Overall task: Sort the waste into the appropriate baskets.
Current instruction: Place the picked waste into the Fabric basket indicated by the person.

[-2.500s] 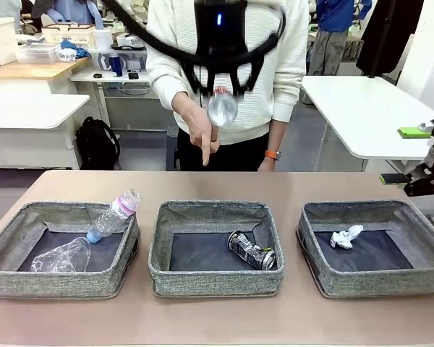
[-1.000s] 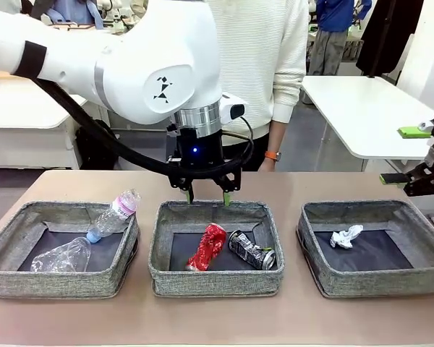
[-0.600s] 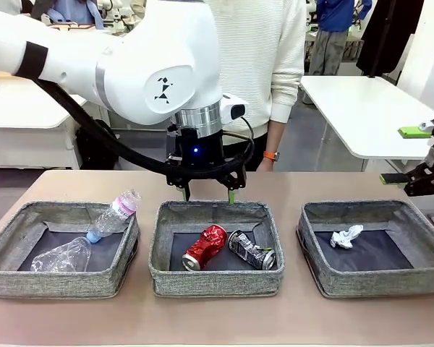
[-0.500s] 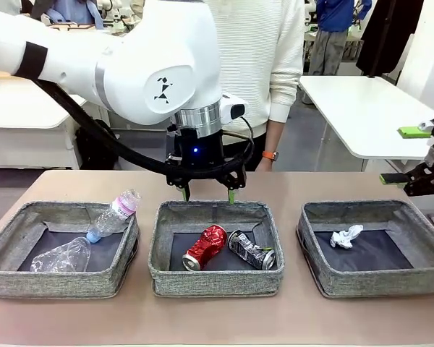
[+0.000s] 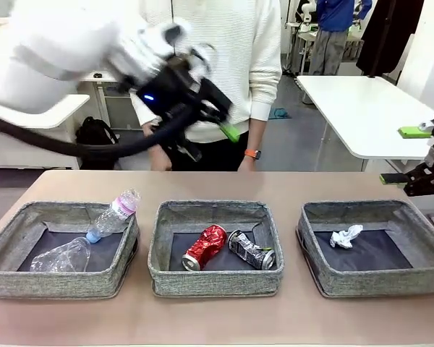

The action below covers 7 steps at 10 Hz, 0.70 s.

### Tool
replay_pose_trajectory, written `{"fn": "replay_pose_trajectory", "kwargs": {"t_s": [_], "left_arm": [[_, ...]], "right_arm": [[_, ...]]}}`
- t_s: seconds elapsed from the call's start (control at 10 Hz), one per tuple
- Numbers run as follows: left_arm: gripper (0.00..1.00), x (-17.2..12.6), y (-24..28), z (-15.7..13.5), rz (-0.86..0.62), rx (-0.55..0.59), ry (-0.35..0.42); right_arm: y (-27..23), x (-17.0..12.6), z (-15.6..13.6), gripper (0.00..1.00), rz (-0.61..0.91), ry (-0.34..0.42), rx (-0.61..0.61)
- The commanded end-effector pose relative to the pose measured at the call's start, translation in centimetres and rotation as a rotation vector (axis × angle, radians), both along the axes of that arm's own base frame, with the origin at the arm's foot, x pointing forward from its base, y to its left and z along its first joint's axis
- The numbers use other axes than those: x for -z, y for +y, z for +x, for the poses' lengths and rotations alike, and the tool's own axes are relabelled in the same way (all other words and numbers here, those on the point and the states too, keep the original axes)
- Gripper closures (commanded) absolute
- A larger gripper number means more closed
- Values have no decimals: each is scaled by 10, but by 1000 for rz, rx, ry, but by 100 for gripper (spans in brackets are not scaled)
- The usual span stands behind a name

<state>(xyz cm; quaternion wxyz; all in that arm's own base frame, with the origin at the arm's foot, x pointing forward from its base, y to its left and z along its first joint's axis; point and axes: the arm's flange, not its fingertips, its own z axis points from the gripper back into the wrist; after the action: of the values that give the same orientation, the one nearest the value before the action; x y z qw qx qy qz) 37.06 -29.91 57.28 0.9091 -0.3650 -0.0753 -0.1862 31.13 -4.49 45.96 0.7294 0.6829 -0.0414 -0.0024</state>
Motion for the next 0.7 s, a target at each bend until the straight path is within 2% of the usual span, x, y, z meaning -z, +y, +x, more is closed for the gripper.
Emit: {"fn": "replay_pose_trajectory", "kwargs": {"t_s": [0.0, 0.2, 0.4, 0.6], "left_arm": [[0, 31, 83, -13, -552, 237, 110], [0, 44, 147, -22, -647, 64, 164], [0, 72, 226, -47, -786, -169, 282], [0, 91, 266, -74, -836, -288, 303]], "right_arm": [[1, -6, -1, 0, 11, 17, 2], [1, -6, -1, 0, 11, 17, 2], [1, -6, -1, 0, 11, 17, 2], [1, -6, -1, 0, 11, 17, 2]]}}
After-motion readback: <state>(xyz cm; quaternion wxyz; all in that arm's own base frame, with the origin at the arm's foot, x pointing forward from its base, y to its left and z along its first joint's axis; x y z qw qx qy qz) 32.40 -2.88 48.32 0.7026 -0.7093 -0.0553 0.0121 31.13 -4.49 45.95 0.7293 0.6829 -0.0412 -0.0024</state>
